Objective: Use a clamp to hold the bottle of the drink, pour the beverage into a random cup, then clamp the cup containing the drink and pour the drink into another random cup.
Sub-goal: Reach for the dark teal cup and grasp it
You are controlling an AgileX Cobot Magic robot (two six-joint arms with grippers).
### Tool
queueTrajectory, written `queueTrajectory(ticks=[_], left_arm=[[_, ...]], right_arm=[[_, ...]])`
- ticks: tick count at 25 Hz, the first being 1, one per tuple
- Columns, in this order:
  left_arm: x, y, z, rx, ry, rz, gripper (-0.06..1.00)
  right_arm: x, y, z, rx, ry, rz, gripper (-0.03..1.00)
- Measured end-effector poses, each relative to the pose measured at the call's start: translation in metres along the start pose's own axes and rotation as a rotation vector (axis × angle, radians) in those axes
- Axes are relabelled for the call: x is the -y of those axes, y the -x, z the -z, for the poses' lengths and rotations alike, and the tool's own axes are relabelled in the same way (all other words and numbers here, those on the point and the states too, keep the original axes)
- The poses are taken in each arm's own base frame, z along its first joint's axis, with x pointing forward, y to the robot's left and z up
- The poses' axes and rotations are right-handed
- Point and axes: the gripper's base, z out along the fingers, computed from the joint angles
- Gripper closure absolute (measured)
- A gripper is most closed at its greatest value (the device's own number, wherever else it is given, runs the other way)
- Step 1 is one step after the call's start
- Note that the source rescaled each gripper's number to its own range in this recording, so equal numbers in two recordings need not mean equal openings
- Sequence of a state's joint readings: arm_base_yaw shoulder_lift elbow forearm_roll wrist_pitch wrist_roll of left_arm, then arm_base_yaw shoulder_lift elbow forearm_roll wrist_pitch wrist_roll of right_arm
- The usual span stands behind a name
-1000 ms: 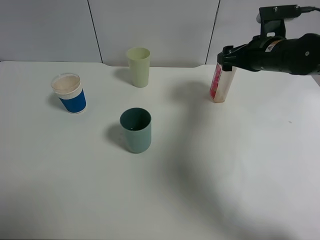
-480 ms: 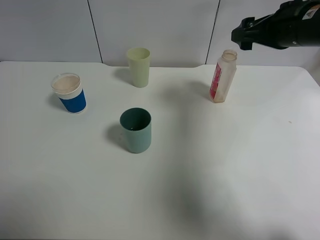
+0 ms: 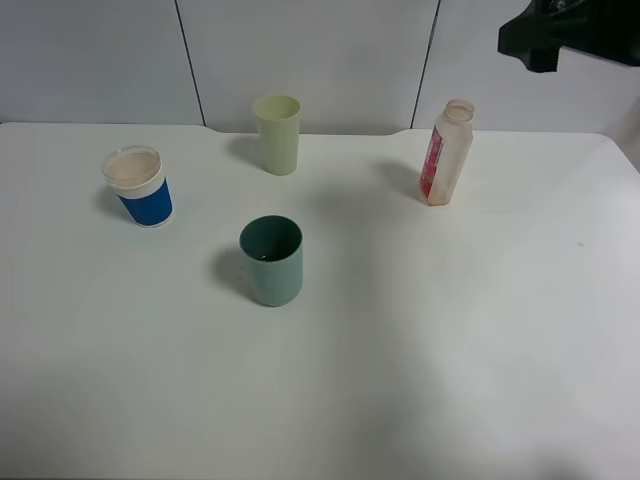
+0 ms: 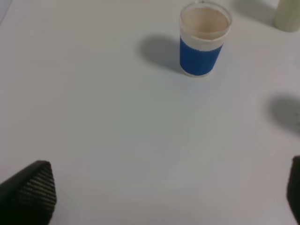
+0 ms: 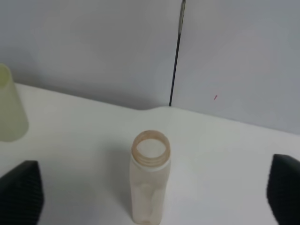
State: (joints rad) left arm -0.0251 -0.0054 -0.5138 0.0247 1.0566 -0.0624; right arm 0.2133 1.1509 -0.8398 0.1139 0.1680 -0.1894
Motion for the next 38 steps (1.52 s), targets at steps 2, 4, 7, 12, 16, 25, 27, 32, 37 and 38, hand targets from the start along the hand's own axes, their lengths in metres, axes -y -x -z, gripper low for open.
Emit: queueTrajectory(ticks=[2,4,7,12,16,25,27,32,37,38], left_arm=[[0.0,0.0,0.0,0.0,0.0,0.0,-0.05],[0.0,0.0,0.0,0.0,0.0,0.0,-0.05],[0.0,0.0,0.0,0.0,0.0,0.0,-0.05],[0.0,0.0,0.0,0.0,0.0,0.0,-0.05],[0.0,0.0,0.0,0.0,0.0,0.0,-0.05],[0.0,0.0,0.0,0.0,0.0,0.0,-0.05],[0.0,0.0,0.0,0.0,0.0,0.0,-0.05],[0.0,0.0,0.0,0.0,0.0,0.0,-0.05],[0.0,0.0,0.0,0.0,0.0,0.0,-0.05],[0.0,0.0,0.0,0.0,0.0,0.0,-0.05]], right_arm=[[0.0,0.005,0.016,0.017,-0.001,0.011,-0.02],[0.0,0.006,0.025,0.013,-0.001,0.017,-0.03],[0.001,0.005,0.039,-0.015,-0.009,0.04,-0.03],[0.007,-0.004,0.069,-0.134,-0.072,0.115,-0.03],[0.014,-0.013,0.097,-0.221,-0.155,0.105,-0.03],[0.014,-0.023,0.141,-0.244,-0.176,0.046,-0.03],[0.013,-0.026,0.145,-0.267,-0.17,0.034,-0.03],[0.01,-0.033,0.155,-0.317,-0.145,-0.005,-0.03],[0.004,-0.051,0.166,-0.34,-0.101,-0.049,-0.03],[0.002,-0.058,0.166,-0.351,-0.091,-0.057,-0.03]])
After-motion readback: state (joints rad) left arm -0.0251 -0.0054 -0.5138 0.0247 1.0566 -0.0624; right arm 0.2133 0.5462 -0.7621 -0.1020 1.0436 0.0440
